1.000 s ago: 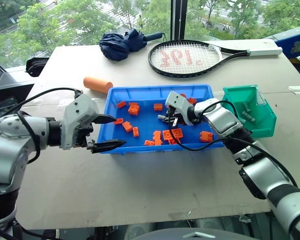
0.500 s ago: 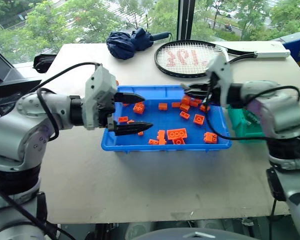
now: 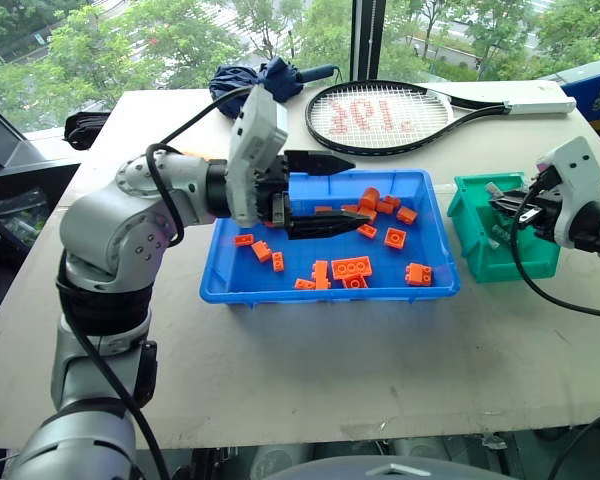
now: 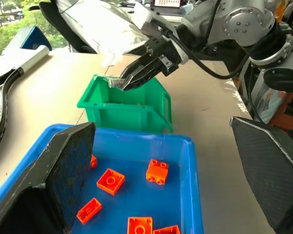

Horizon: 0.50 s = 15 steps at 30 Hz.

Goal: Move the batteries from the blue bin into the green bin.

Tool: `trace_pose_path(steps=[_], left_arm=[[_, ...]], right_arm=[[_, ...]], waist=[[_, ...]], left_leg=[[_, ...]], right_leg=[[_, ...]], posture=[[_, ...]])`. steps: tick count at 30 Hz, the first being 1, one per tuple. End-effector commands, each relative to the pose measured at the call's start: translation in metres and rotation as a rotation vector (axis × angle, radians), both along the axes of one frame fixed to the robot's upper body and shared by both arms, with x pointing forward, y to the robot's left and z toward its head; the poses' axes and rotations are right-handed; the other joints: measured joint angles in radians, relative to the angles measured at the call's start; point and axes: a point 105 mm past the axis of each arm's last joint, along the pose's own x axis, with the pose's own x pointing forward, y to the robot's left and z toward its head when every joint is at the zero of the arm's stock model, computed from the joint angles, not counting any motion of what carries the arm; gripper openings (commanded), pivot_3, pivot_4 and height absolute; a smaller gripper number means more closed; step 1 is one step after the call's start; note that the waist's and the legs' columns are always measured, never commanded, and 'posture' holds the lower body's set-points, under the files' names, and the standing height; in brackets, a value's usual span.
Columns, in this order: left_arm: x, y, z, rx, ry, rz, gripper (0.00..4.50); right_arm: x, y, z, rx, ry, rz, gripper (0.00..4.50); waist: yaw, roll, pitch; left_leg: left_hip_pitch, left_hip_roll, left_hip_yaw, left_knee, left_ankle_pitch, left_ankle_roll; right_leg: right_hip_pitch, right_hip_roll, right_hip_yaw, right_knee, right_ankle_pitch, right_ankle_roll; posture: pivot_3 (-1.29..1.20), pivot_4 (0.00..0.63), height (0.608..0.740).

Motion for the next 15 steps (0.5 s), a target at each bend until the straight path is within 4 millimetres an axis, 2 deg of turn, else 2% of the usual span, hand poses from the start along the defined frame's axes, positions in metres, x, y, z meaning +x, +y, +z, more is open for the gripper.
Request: trace_pose_path(steps=[1,4,7,8,12,15], left_arm=[[-0.003,-0.005,0.009,-0.022,-0.051,-0.023,4.50],[-0.003,-0.006,0.008,-0.023,-0.058,-0.020,4.50],[-0.002,-0.001,0.010,-0.050,-0.083,0.020,4.50],[-0.001,0.001,0.009,-0.059,-0.085,0.044,4.50],[-0.002,0.016,-0.002,-0.069,-0.095,0.145,4.50],[-0.012,0.031,-0.020,-0.080,-0.037,0.231,4.50]], right_arm=[[0.003,-0.016,0.007,-0.070,-0.056,-0.046,1.00],[0.005,-0.016,0.009,-0.060,-0.072,-0.037,2.02],[0.003,-0.013,0.014,-0.040,-0.109,-0.007,3.50],[-0.001,-0.008,0.015,-0.027,-0.129,0.033,3.79],[-0.023,0.010,0.013,0.058,-0.198,0.208,3.79],[-0.049,0.011,-0.006,0.101,-0.208,0.306,3.79]], waist=[[0.002,0.000,0.000],[0.005,0.000,0.000],[0.006,0.000,0.000],[0.007,0.000,0.000],[0.009,0.000,0.000],[0.012,0.000,0.000]], left_leg=[[0.000,0.000,0.000,0.000,0.000,0.000],[0.000,0.000,0.000,0.000,0.000,0.000],[0.000,0.000,0.000,0.000,0.000,0.000],[0.000,0.000,0.000,0.000,0.000,0.000],[0.000,0.000,-0.001,-0.001,0.000,0.000],[0.000,0.000,-0.001,-0.001,0.000,0.000]], right_leg=[[0.000,0.000,0.000,0.000,0.000,0.000],[0.000,0.000,0.000,0.000,0.000,0.000],[0.000,0.000,0.000,0.000,0.000,0.000],[0.000,0.000,0.000,0.000,0.000,0.000],[0.000,0.000,0.000,-0.001,0.000,0.000],[0.000,0.000,0.000,-0.002,0.000,0.000]], posture=[[0.00,0.150,0.740],[0.00,0.150,0.740],[0.00,0.150,0.740],[0.00,0.150,0.740],[0.00,0.150,0.740],[0.00,0.150,0.740]])
